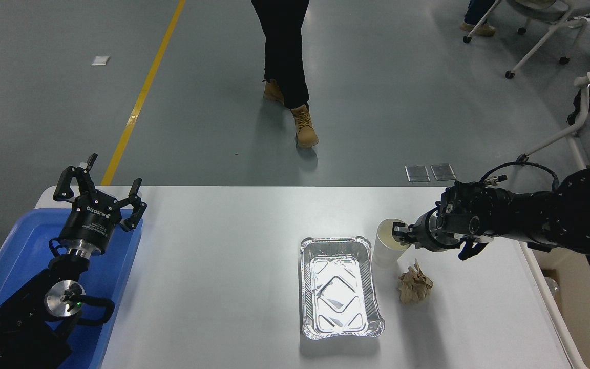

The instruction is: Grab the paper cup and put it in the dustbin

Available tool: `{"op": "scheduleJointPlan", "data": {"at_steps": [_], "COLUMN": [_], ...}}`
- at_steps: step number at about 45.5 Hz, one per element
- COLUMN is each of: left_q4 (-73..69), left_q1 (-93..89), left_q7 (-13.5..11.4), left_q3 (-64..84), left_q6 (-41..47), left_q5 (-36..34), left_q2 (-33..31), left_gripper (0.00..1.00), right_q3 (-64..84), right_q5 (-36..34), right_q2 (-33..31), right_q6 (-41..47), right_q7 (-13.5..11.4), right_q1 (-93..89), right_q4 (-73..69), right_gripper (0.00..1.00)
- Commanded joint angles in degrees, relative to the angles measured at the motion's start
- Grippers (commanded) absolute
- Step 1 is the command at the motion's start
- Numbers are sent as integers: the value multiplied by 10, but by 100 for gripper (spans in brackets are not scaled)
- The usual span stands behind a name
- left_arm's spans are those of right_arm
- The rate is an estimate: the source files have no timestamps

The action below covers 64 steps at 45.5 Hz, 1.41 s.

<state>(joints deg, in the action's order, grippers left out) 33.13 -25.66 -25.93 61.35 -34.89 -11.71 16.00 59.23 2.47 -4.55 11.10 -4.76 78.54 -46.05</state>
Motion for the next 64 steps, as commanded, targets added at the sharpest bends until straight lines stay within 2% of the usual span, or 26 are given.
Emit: {"op": "scheduleJointPlan", "data": {"at_steps": [1, 8, 15, 35, 47, 64], "left_q4": [0, 0, 0, 0, 0, 0], "left_q1": [0, 0, 0, 0, 0, 0], "left_q7": [0, 0, 0, 0, 0, 0], "left_q3": [0, 0, 0, 0, 0, 0], "left_q6": [0, 0, 0, 1, 0, 0], "left_q5": [0, 0, 0, 0, 0, 0], "left_q2": [0, 0, 0, 1, 0, 0], "left_gripper": [98, 98, 98, 98, 98, 98], "right_q3": [-1, -1, -2, -1, -1, -1], "right_q5": [18, 29, 29, 27, 27, 24], "right_q2": [-1, -34, -78, -199, -221, -228], "right_q6": [-7, 8, 58, 161, 219, 215], "right_q7": [0, 0, 5, 5, 5, 4], "right_q1": [21, 64, 137, 406, 514, 474], "right_q4": [-1, -16, -50, -193, -204, -162], "right_gripper": [0, 0, 0, 0, 0, 0]}}
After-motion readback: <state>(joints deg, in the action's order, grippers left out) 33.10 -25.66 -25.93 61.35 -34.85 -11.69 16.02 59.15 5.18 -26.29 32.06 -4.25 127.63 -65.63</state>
